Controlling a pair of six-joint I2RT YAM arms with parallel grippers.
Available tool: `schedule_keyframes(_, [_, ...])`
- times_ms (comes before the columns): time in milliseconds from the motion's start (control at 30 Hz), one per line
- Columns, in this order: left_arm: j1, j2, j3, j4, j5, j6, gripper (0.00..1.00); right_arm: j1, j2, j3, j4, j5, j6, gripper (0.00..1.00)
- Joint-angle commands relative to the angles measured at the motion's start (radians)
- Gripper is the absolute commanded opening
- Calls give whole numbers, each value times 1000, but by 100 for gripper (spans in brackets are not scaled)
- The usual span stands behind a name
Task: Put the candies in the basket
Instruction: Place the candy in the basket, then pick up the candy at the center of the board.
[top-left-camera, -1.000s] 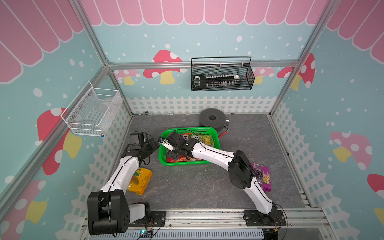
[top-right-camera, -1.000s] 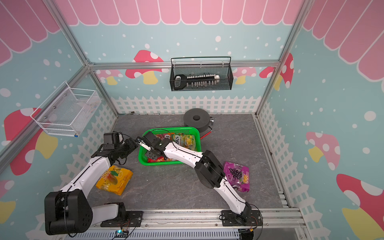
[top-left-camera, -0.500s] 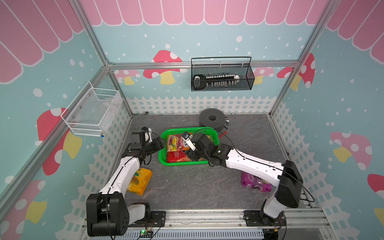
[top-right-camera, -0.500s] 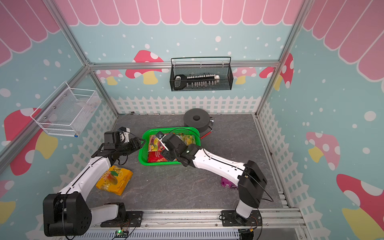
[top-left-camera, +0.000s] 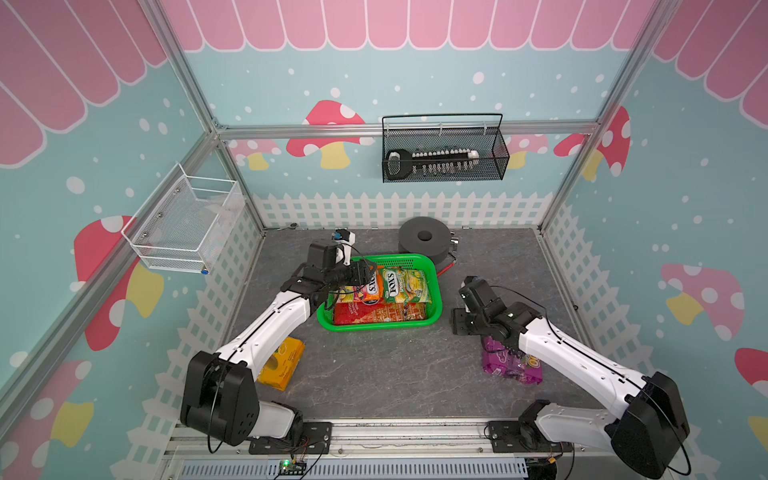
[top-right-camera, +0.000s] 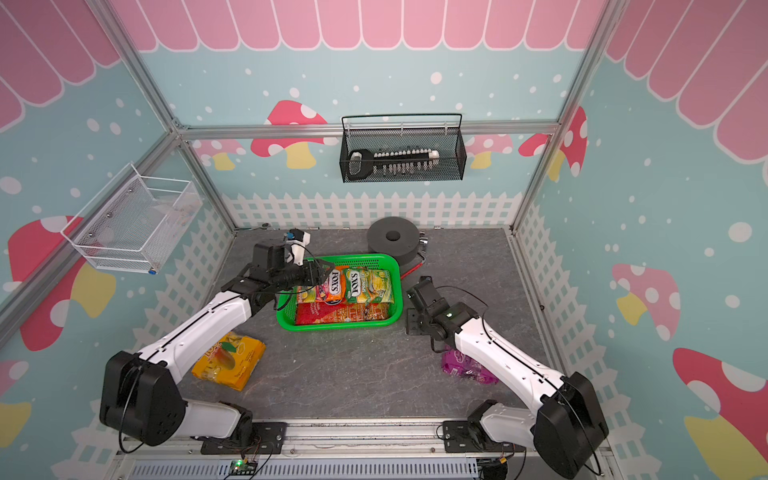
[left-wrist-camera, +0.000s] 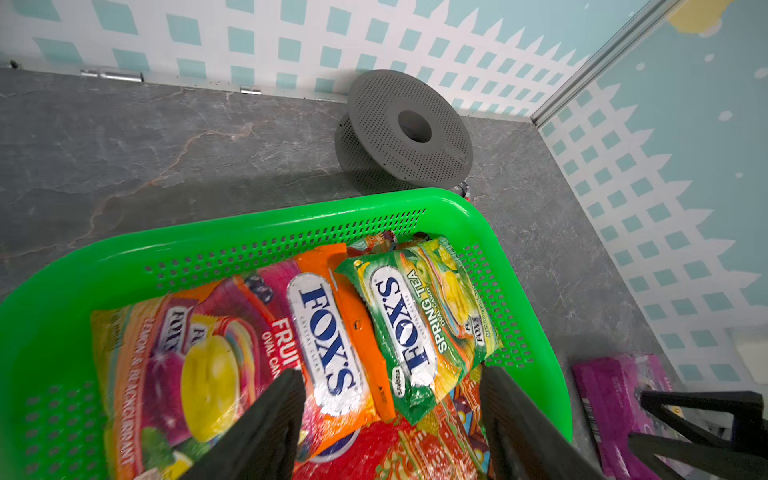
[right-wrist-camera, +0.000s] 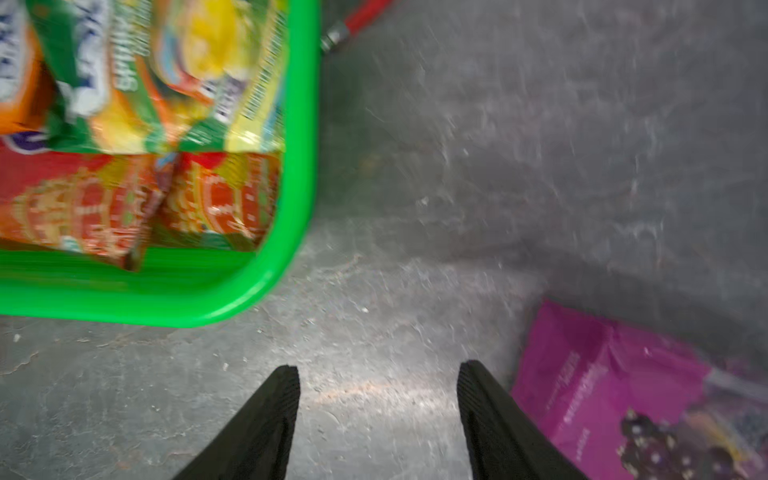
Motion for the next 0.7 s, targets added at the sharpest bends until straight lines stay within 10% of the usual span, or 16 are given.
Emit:
schedule_keyframes(0, [-31,33,21,12,-112,78,70,-60,-15,-37,-67,-134,93,63])
schedule_keyframes(667, [-32,40,-39,32,-216,94,71,-210,37,-66,-135,31,84,58])
